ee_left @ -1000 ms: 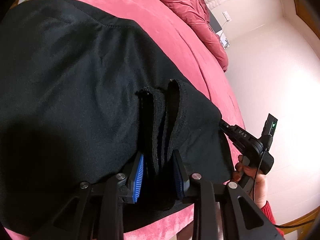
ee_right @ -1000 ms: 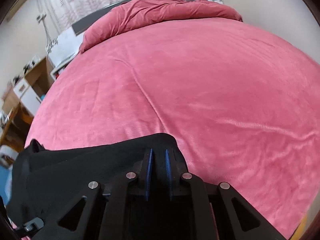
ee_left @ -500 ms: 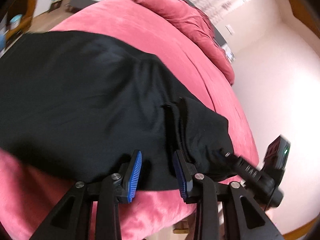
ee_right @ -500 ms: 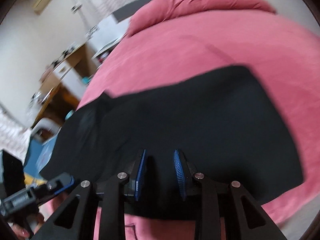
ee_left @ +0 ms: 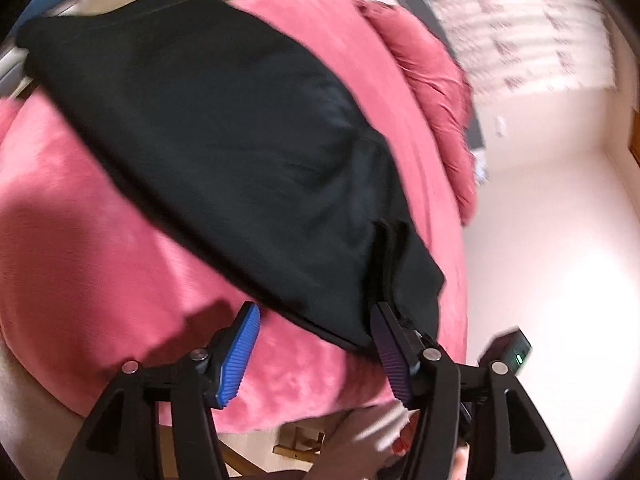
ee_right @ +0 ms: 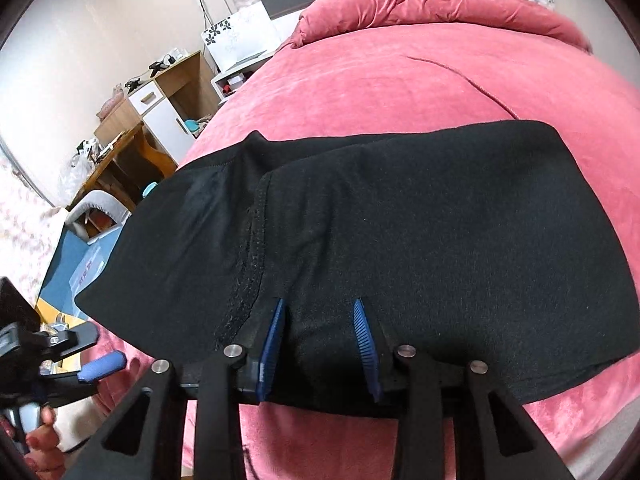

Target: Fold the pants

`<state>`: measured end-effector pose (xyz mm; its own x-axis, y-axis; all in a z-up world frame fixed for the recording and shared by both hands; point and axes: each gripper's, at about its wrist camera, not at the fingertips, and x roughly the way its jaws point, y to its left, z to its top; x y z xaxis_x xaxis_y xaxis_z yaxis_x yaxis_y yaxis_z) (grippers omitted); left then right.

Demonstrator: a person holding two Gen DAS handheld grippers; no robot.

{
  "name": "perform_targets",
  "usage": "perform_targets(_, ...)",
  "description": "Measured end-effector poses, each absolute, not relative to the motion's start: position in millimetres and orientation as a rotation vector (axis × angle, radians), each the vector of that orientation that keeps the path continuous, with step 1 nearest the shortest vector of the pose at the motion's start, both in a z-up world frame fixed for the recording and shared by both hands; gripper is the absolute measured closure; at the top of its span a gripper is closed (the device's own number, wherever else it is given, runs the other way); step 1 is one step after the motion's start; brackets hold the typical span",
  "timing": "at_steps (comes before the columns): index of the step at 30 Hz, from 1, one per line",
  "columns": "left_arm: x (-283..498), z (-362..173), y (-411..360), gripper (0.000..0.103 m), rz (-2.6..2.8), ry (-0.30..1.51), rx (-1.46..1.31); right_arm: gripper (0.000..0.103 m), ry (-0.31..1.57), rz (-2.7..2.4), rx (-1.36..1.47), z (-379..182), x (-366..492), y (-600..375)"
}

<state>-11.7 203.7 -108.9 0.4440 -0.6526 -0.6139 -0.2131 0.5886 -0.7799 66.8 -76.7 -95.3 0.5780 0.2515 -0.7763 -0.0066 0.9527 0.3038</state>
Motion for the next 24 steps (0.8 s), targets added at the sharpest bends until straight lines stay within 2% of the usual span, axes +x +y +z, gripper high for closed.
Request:
perform_targets(6,-6,-127,218,0.045,-0.238,1.076,-1.012,0.066,0.945,0.154,0.286,-97,65,-76)
perform_targets(11,-2,-142,231,0.049,-0.189,1.013,-1.186,0.066,0.943,0.158,0.318,-99,63,-82)
perform_targets(18,-1,-129,251,0.049,-0.151,0.928,-1.188,0.066,0.942,0.163,0.320,-99,62,-83)
perform_targets(24,3,-117,269,0.049,0.043,0.985,-1.212,0.066,0.945,0.166,0.332,-99,63,-85)
